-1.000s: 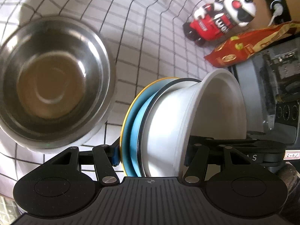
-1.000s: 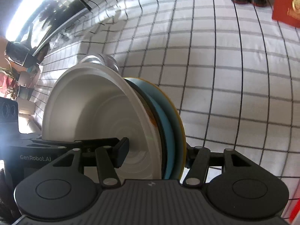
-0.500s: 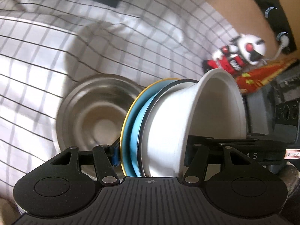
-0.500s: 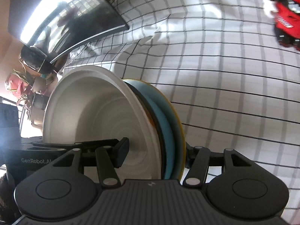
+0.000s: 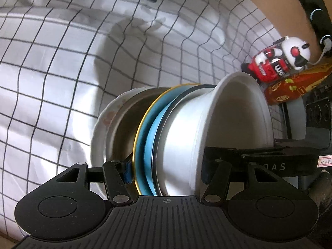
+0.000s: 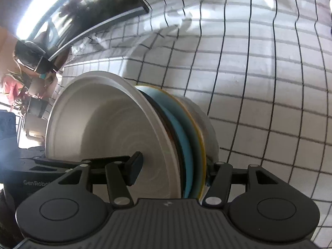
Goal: Organize plates and bowls
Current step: 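Lower the bowl stack into the floral bowl with both tools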
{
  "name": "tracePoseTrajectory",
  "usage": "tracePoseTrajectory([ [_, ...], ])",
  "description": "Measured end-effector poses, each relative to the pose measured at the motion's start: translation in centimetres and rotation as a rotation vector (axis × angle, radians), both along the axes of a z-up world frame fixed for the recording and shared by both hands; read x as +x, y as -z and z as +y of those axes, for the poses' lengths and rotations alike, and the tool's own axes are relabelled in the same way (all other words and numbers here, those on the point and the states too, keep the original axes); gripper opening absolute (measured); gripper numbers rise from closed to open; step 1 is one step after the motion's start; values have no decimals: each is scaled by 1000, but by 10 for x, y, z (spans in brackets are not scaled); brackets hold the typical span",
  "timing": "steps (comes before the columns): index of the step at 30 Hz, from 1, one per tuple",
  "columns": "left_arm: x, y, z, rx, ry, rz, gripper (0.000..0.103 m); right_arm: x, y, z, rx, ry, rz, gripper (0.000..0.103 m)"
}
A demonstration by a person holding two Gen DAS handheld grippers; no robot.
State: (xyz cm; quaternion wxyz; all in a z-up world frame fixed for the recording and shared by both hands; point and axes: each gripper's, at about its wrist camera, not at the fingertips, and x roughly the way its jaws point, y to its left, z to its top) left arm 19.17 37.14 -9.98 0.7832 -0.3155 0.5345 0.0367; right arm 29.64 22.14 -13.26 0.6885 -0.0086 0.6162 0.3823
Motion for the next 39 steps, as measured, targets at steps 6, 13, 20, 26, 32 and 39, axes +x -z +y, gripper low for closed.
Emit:
tracePoseTrajectory([
  [6, -5, 9, 12, -29, -1, 5, 61, -7, 1, 10, -12, -15, -53, 58],
  [13, -6, 10, 14, -20, 3, 6, 61, -9, -1, 12, -10, -20, -91, 58],
  [20, -5, 12, 21, -47, -39, 28, 60, -11, -4, 21, -59, -37, -122, 58],
  [26, -4, 15, 31, -83, -102, 88, 52, -13, -5, 33, -114, -95, -149, 62],
  [32, -11, 10, 36, -87, -141, 124, 43, 4, -10, 18, -73, -74, -42, 58],
  [39, -15, -15, 41, -26, -182, 79, 43, -2, -41, 12, -28, -91, -151, 57],
])
